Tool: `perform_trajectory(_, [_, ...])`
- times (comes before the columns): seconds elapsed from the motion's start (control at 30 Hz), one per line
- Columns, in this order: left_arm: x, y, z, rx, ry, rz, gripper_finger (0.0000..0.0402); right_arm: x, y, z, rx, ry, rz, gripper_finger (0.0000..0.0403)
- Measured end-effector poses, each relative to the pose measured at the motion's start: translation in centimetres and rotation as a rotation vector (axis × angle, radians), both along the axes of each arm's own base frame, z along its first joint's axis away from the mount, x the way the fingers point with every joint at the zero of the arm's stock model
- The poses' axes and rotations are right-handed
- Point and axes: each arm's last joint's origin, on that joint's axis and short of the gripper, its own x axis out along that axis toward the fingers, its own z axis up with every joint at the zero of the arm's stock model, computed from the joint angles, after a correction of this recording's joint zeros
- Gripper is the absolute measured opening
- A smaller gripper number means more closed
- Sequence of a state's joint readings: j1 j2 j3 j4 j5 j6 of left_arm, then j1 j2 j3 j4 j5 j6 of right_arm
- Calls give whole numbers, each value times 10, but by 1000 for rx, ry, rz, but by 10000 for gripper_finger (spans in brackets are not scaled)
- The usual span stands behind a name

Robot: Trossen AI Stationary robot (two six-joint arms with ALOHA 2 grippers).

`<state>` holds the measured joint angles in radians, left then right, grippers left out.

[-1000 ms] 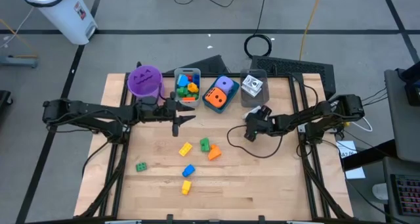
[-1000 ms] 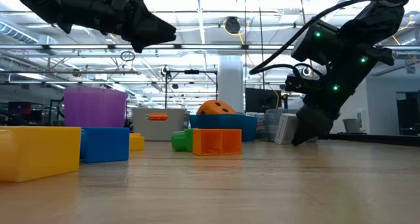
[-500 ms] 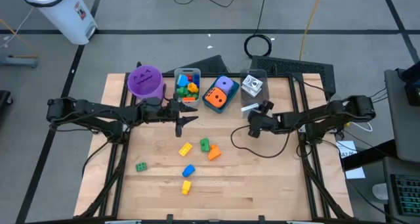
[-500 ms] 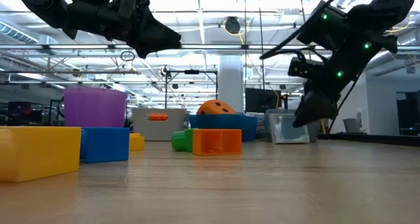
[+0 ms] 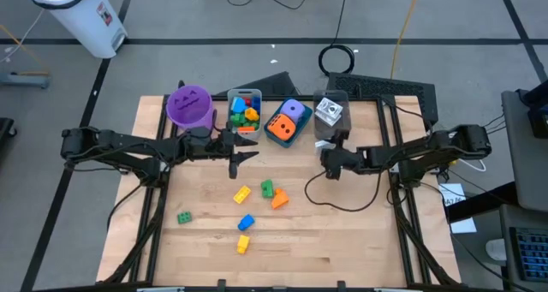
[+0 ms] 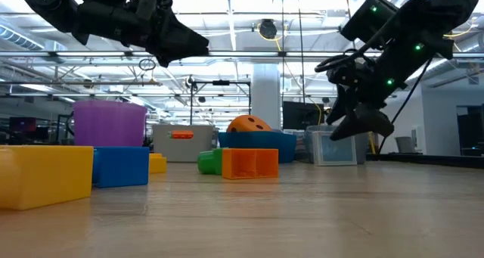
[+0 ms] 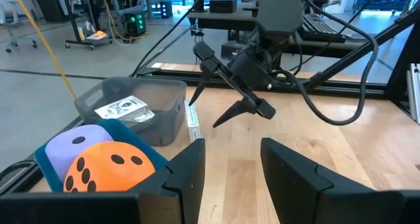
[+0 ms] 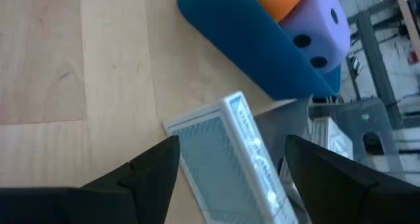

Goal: Pick & Place Toys
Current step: Put the blue and white deck of cards into the black bin

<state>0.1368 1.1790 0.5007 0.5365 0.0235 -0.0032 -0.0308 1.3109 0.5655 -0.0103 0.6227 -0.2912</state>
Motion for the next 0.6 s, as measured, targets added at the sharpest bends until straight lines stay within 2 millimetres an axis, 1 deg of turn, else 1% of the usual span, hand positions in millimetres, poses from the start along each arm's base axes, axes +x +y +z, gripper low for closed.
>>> perform_trajectory(0.13, [0, 0, 0, 0, 0, 0, 152, 0, -7, -1, 52, 12, 45, 267])
perform_trajectory(0.3, [0, 0, 0, 1, 0, 0, 152, -1, -24, -1, 149, -1, 73, 267])
perform_trajectory(0.43, [0, 0, 0, 1, 0, 0, 152, -3, -38, -1, 158, 2, 64, 267])
perform_trajectory(0.6, [0, 0, 0, 6, 0, -1, 152, -7, -52, -2, 212, -9, 65, 266])
